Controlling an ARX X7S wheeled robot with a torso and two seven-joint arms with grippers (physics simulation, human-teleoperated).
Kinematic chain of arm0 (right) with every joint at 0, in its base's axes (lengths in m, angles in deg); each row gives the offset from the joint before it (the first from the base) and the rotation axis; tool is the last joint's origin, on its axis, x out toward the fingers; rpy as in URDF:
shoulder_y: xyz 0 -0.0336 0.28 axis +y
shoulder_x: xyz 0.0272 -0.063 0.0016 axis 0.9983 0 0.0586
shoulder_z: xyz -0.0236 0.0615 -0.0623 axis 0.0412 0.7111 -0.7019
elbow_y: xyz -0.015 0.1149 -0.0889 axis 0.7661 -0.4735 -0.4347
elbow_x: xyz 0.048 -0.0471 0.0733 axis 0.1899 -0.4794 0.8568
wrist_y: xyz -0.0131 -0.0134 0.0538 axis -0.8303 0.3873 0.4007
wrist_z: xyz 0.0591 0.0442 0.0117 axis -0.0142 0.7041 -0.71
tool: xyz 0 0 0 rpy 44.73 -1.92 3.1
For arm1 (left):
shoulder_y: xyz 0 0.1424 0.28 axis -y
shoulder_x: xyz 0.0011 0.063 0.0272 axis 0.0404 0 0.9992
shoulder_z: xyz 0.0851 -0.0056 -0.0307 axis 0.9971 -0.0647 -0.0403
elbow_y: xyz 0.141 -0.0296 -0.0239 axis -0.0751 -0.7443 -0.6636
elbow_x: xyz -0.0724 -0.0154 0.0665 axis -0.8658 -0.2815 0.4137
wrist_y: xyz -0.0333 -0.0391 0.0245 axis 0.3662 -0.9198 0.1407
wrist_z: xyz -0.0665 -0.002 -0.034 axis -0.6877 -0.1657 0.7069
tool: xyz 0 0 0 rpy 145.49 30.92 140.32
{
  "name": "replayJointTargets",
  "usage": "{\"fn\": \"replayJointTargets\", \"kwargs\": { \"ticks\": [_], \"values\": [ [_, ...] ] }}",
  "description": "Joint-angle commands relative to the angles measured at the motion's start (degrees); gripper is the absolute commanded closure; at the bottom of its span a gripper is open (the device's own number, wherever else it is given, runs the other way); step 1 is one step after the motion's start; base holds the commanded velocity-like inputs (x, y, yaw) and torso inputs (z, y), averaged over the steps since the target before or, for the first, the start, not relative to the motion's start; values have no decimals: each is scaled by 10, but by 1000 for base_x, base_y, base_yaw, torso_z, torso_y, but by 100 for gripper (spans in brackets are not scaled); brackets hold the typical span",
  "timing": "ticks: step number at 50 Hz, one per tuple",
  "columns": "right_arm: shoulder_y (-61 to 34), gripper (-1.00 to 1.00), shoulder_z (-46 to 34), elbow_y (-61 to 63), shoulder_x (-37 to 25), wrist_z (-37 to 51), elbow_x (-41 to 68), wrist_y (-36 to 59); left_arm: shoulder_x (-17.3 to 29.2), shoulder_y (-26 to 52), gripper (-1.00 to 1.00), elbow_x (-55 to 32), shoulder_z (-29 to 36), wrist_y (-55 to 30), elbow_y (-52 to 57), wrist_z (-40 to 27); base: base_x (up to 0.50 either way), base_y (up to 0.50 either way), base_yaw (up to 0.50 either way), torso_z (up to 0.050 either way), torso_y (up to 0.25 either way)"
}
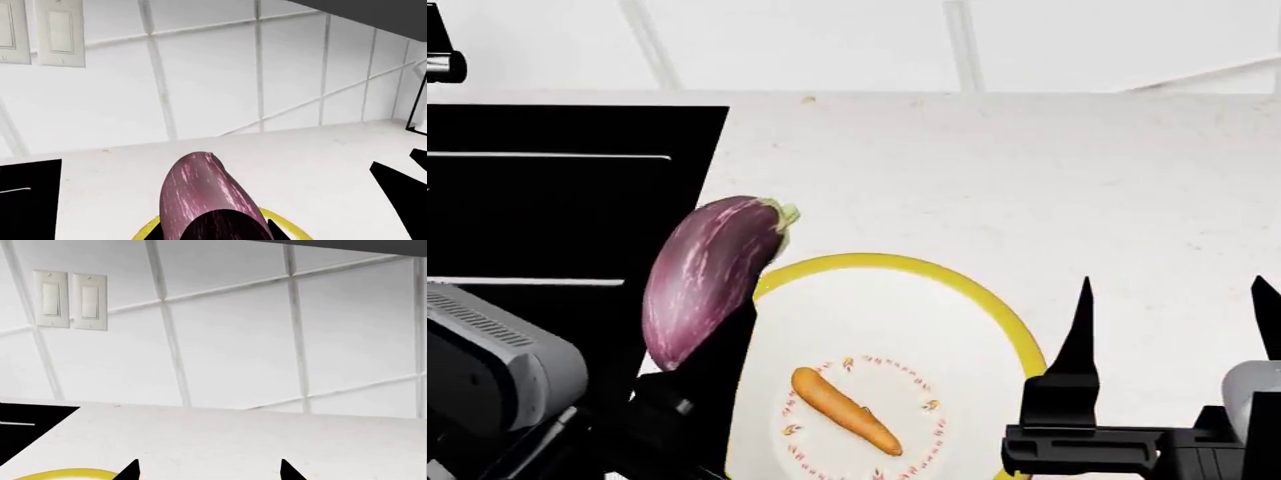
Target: There is a mixed pile of frozen fruits and vegetables on the counter. Locate all the frozen vegetables and place the items in a bowl on the counter. Take all the frozen fruits and defrost them in a running sink.
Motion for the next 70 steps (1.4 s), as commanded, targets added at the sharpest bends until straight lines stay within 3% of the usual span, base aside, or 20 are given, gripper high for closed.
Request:
{"fn": "replayJointTargets", "kwargs": {
  "ticks": [1, 19, 44, 45, 55, 62, 70],
  "values": [
    [3, -100, 4, 3, -3, 3, 3, -3, -29, 15, 100, -16, 40, -1, -30, 15, 0, 0, 0, 0, 0],
    [2, -100, -3, -1, -3, 1, 0, -5, -70, 15, 100, 32, 104, 15, -95, 65, 0, 0, 0, 0, 0],
    [4, -100, -6, -2, -6, -1, -2, -10, -60, -7, 100, 95, 143, 49, -129, 98, 0, 0, 0, 0, 0],
    [4, -100, -6, -1, -6, 0, -1, -9, -59, -7, -100, 95, 144, 48, -129, 97, 0, 0, 0, 0, 0],
    [3, -100, -10, -5, -5, -2, -4, -11, -56, 17, -100, 76, 122, 38, -112, 56, 0, 0, 0, 0, 0],
    [5, -100, -11, -2, -6, 0, -4, -11, -44, 63, -100, 4, 66, 22, -76, -3, 0, 0, 0, 0, 0],
    [0, -100, -15, -4, -4, 2, -5, -11, 13, 128, -100, -71, -1, 3, -39, -74, 0, 0, 0, 0, 0]
  ]
}}
